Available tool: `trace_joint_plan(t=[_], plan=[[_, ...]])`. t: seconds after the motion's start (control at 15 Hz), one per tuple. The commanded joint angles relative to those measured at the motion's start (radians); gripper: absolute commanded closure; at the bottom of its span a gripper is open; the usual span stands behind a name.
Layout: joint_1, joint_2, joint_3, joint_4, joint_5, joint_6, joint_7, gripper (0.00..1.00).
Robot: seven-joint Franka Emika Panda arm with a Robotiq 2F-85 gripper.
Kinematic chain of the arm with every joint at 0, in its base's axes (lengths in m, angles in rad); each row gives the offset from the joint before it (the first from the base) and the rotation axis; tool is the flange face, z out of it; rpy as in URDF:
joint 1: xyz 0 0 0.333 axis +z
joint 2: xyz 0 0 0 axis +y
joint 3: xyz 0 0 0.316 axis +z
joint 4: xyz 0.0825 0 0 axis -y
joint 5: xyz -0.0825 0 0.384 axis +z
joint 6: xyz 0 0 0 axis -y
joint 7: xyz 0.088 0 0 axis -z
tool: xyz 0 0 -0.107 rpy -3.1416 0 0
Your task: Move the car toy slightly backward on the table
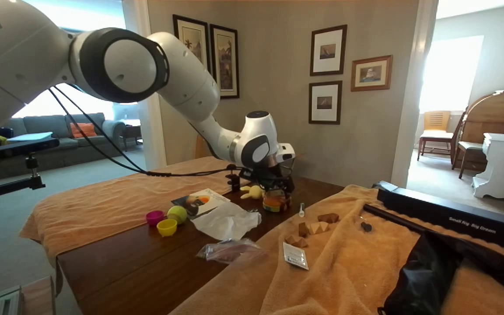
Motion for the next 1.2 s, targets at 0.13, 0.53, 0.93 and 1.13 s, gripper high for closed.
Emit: trace_joint_plan(t=[0.13,0.53,0.93,1.13], plan=[[0.001,0.032,0.007,0.034,0.007,0.008,-0.039,0.0],[0.005,0.043,0.001,0.036,0.007,0.022,-0.033,0.38],[0.038,-0.015,-0.043,-0.019,0.003,0.028,0.036,0.39],[0.067,-0.083,-0.082,-0.09,0.002,0.016,0.098,0.39]])
